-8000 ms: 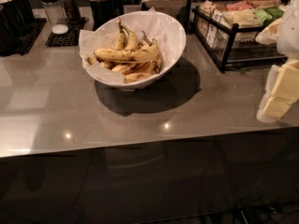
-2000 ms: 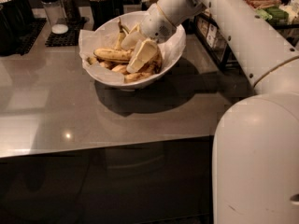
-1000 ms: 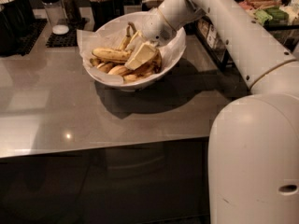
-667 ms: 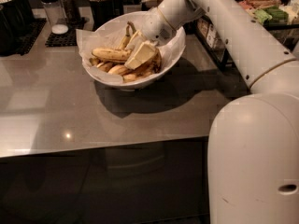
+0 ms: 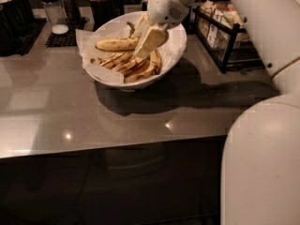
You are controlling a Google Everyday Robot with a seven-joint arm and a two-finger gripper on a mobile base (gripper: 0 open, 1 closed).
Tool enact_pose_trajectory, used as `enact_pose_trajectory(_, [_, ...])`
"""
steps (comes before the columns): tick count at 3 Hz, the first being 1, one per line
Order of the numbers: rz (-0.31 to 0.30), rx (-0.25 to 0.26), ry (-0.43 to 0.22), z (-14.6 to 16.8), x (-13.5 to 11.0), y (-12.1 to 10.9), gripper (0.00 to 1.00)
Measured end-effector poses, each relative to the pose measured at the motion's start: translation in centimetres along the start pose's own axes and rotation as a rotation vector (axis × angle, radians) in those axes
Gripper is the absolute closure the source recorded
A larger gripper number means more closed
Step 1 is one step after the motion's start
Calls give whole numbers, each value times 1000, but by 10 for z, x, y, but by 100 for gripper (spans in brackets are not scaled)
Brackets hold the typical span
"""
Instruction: Pick banana from white bowl
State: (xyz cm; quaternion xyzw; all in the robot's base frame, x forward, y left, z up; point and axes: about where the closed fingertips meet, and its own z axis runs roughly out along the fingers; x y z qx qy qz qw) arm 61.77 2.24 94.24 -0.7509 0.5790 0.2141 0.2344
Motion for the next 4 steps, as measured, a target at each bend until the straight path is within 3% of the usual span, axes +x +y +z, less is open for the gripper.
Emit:
enact_pose_trajectory(1, [-3, 37, -22, -33, -7, 25, 100])
enact_pose_trajectory(3, [60, 115, -223, -50, 8, 88, 100])
enact_pose_trajectory(4, [110, 117, -224, -48, 29, 100, 100])
